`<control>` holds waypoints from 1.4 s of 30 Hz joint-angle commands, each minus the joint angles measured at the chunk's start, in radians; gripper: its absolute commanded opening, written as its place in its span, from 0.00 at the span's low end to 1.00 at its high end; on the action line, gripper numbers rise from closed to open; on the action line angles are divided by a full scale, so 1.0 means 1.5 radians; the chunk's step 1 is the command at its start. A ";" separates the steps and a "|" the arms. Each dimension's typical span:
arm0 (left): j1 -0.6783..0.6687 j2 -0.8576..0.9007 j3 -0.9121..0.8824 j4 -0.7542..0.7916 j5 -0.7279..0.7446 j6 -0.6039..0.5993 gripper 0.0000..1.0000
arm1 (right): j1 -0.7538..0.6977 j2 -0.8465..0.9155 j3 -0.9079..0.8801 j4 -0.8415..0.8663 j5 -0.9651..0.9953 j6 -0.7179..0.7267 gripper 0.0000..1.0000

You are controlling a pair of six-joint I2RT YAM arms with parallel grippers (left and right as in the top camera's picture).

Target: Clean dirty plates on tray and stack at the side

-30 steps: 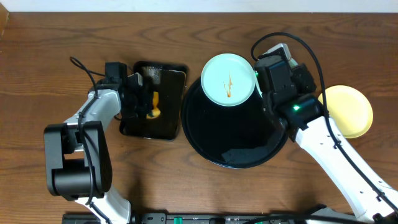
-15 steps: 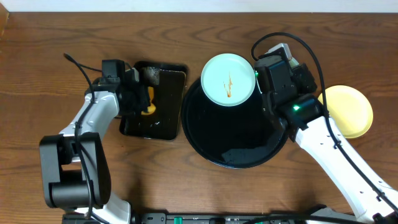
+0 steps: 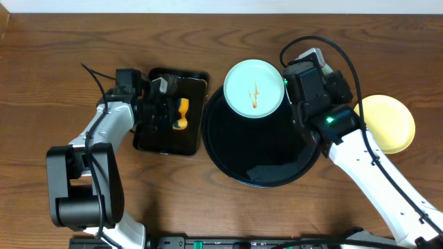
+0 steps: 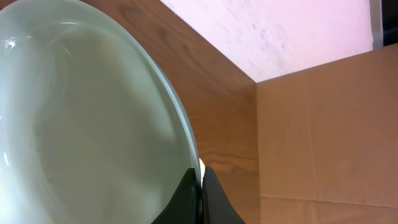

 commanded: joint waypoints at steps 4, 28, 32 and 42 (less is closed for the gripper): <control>-0.002 0.009 -0.004 0.003 0.040 0.033 0.08 | 0.006 -0.009 0.001 0.002 0.018 -0.002 0.01; 0.001 0.077 0.011 0.017 -0.078 0.010 0.07 | 0.006 -0.009 0.001 0.002 0.018 -0.002 0.01; 0.002 0.058 0.035 0.016 -0.111 -0.045 0.07 | 0.006 -0.009 0.001 0.002 0.018 -0.002 0.01; -0.005 -0.007 0.043 -0.033 -0.157 -0.081 0.08 | 0.005 -0.009 0.001 0.002 0.020 0.065 0.01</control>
